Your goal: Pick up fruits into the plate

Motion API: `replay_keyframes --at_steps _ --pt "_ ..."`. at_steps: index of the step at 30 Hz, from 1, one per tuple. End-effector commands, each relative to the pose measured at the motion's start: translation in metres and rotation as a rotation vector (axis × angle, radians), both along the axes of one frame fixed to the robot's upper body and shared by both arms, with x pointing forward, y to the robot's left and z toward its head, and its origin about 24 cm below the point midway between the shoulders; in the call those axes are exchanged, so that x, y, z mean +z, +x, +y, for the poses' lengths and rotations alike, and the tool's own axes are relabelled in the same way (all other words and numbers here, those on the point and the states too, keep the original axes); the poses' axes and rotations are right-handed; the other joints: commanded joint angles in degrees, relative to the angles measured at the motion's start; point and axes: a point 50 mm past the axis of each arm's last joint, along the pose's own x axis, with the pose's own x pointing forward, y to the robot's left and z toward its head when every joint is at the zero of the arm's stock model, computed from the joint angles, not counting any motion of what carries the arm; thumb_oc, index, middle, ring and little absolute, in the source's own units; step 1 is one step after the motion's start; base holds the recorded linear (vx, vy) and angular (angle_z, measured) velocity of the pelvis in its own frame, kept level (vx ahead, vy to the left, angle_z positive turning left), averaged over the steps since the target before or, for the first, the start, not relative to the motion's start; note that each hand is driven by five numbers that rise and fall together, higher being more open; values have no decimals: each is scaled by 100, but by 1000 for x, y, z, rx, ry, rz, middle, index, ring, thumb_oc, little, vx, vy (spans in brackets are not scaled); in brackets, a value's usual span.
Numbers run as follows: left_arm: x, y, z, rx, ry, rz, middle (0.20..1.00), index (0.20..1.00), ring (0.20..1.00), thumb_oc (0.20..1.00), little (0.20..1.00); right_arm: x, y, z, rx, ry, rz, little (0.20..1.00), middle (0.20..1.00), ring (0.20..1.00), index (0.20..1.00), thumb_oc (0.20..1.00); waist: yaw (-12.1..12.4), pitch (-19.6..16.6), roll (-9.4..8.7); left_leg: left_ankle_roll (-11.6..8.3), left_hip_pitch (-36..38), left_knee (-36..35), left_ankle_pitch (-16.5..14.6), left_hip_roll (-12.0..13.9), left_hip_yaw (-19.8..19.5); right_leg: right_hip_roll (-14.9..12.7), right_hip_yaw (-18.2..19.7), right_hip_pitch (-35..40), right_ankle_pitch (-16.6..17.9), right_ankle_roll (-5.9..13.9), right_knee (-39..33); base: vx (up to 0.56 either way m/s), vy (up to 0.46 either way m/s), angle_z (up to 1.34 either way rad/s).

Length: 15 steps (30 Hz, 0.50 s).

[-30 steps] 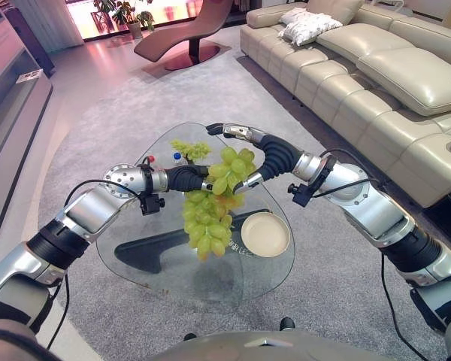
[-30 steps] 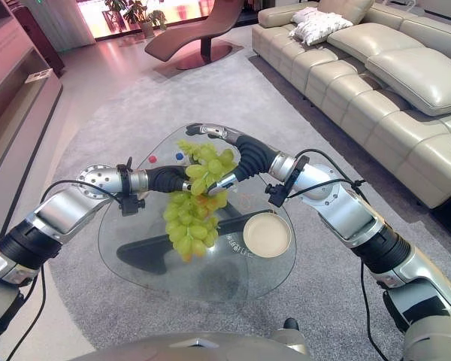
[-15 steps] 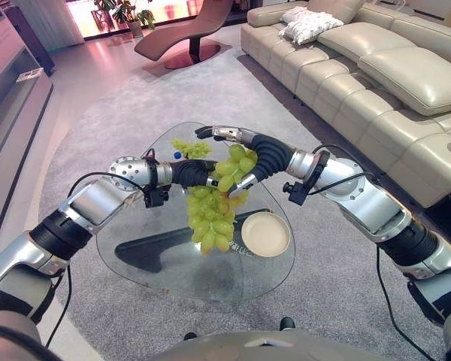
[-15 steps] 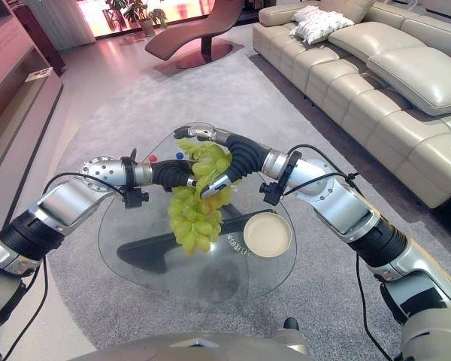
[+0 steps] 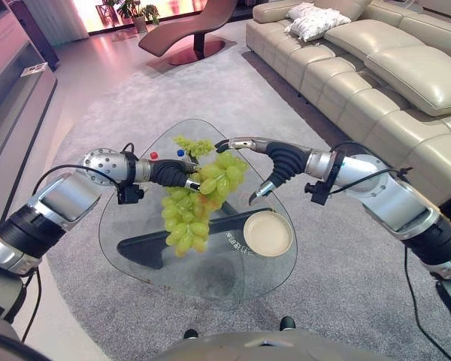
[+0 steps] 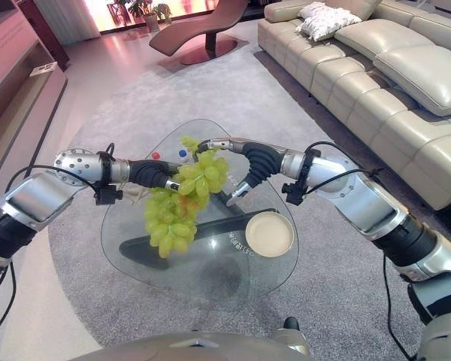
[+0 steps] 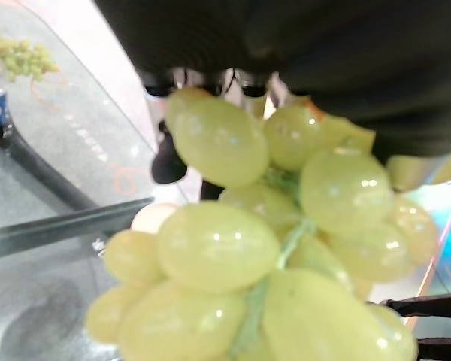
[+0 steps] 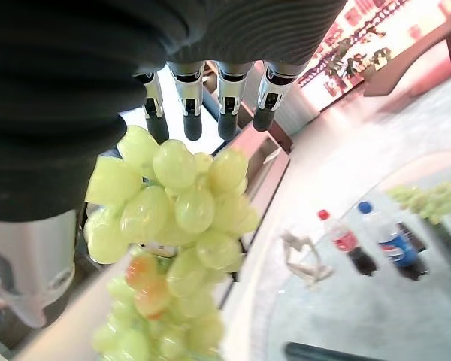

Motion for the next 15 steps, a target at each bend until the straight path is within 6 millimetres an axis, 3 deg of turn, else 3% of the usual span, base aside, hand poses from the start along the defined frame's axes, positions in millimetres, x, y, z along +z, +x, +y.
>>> replay_keyframes --at_steps 1,8,15 --pt "64 6 7 -20 -49 -178 200 200 200 200 200 39 -11 6 99 -66 -256 1000 1000 1000 1000 1000 44 -111 -235 143 -53 206 -604 -200 -161 -202 0 181 -531 237 297 0 0 0" --pt "65 0 1 -79 -77 -129 200 200 200 200 200 51 -16 3 115 -83 -353 1000 1000 1000 1000 1000 28 -133 -246 149 -42 188 -615 -210 -173 -180 45 176 -527 244 286 0 0 0" --pt "60 -2 -13 -147 -108 -84 200 200 200 200 200 48 -20 11 145 -29 -353 1000 1000 1000 1000 1000 -2 -148 -255 160 -6 186 -638 -216 -151 -193 79 191 -510 257 266 0 0 0"
